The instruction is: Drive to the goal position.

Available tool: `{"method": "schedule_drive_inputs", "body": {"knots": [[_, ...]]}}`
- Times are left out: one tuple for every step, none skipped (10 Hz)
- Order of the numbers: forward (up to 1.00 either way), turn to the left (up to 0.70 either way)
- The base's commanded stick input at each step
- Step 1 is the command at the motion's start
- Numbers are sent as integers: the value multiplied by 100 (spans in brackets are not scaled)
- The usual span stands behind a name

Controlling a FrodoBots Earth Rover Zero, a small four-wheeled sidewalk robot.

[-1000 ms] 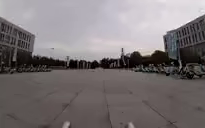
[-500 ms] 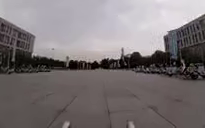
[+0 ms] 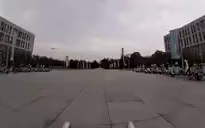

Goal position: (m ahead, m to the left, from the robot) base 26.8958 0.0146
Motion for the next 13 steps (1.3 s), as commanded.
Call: {"method": "schedule_drive_inputs", "body": {"knots": [[60, 0], [60, 0], [60, 0], [60, 0], [60, 0], [60, 0], [60, 0], [60, 0], [60, 0], [60, 0], [60, 0], [60, 0], [60, 0]]}}
